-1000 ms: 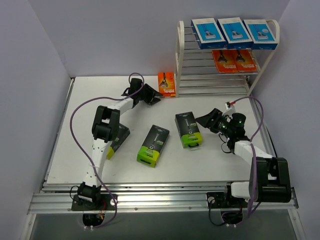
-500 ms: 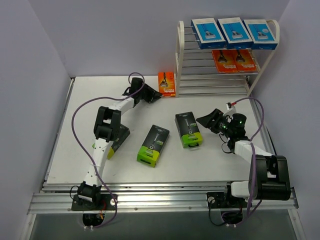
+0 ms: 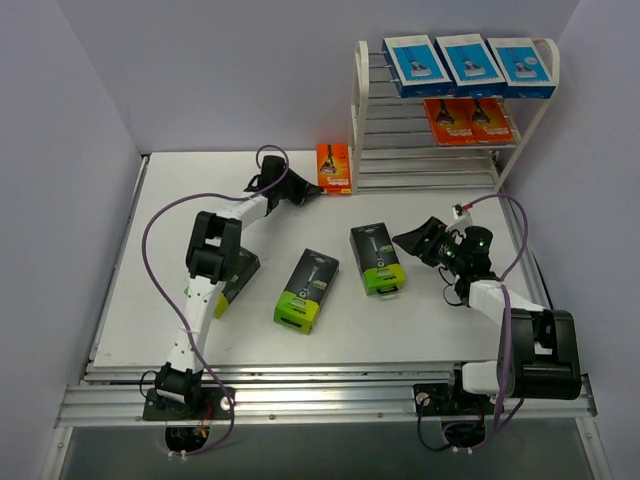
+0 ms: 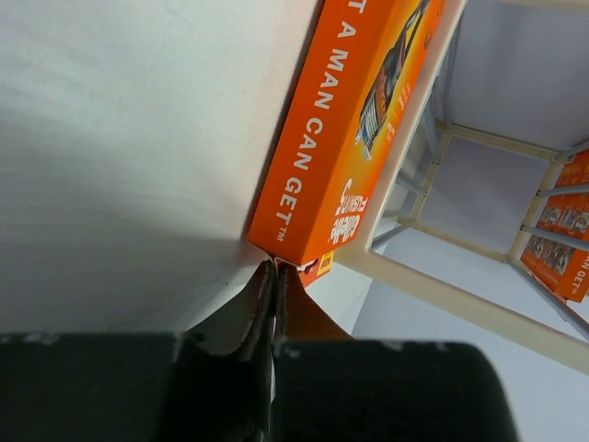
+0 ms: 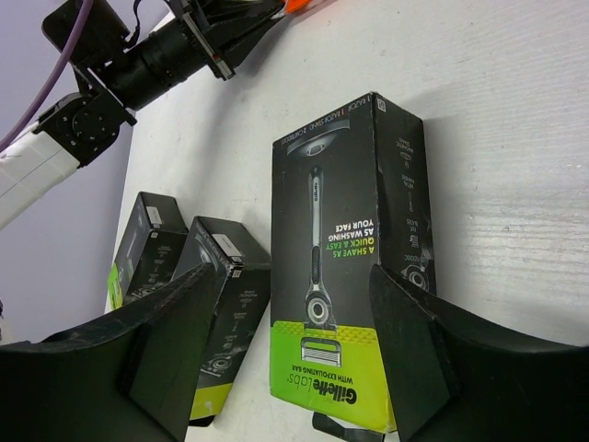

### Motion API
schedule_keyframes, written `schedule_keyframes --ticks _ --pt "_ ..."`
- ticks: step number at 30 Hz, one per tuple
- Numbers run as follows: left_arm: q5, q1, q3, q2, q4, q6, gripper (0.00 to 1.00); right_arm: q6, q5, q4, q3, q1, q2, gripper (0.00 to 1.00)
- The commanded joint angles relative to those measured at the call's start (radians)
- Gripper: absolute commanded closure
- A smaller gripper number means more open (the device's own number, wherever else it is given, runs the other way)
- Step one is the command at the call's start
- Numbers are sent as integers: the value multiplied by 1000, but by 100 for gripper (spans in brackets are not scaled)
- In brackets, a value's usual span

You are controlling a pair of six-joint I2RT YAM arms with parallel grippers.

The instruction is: Place and organize the shaving razors onto the shelf

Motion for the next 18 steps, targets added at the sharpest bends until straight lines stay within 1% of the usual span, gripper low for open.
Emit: schedule_keyframes --ticks 1,4,5,7,8,10,11,12,13,14,15,16,17,18 --pt "-16 9 -76 -94 -25 31 98 -1 -28 15 -4 -10 -20 37" --pt "-14 19 -153 -183 -25 57 98 11 -51 23 -2 -6 -16 37" --pt "-10 26 -217 -235 -25 61 98 19 -54 29 -5 1 -17 37" --pt "-7 36 -294 -293 13 71 98 31 -51 31 -10 10 -31 38" --pt "-7 43 -378 -354 27 72 98 32 -42 23 -10 17 -37 38" --pt "-8 51 -471 -422 49 77 98 31 -1 5 -10 51 -62 38" --pt "-14 54 -520 -494 67 80 98 42 42 0 -8 54 -71 38" --pt "-26 57 -611 -528 76 84 98 67 51 12 -11 101 -79 39" --pt "-30 60 -656 -565 83 95 98 153 55 79 -28 116 -83 39" --pt "-34 63 -699 -632 93 98 98 198 59 121 -42 134 -88 39" --pt "-37 71 -741 -663 96 103 98 238 82 153 -53 152 -103 39" --pt "-37 75 -817 -697 98 111 98 291 102 184 -68 203 -114 39" --pt "-37 79 -853 -758 100 115 98 302 127 179 -68 232 -126 39" --pt "-37 86 -888 -787 100 118 98 312 180 169 -65 264 -152 39"
